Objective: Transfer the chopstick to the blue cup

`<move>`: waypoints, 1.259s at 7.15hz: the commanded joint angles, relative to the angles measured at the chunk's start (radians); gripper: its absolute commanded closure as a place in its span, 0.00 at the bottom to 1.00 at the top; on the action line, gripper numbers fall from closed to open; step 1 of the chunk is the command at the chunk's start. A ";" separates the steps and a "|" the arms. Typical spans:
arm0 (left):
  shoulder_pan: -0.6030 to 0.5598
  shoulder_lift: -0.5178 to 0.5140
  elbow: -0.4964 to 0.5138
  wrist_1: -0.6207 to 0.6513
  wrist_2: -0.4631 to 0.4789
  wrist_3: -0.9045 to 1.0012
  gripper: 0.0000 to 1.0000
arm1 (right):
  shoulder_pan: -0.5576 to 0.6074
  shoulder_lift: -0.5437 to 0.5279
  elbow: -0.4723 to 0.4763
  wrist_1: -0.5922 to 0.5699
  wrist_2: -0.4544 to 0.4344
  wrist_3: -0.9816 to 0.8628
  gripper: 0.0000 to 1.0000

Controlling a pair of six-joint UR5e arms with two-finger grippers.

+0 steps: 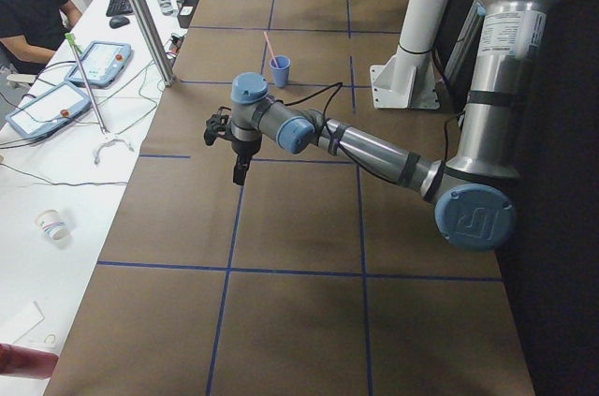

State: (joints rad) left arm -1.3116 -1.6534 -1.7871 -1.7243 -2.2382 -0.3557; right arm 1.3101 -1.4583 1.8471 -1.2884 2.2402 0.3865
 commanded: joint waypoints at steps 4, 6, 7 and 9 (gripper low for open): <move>-0.247 0.024 0.109 0.222 -0.230 0.357 0.00 | 0.239 -0.010 -0.273 -0.336 0.108 -0.670 0.00; -0.241 0.096 0.107 0.223 -0.230 0.354 0.00 | 0.235 0.002 -0.386 -0.330 0.113 -0.660 0.00; -0.239 0.098 0.106 0.238 -0.230 0.348 0.00 | 0.232 0.001 -0.410 -0.307 0.111 -0.658 0.00; -0.201 0.092 0.091 0.284 -0.160 0.354 0.00 | 0.213 0.001 -0.436 -0.273 0.104 -0.658 0.00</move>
State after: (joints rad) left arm -1.5298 -1.5583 -1.6836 -1.4669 -2.4400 -0.0029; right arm 1.5331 -1.4583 1.4321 -1.5802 2.3466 -0.2730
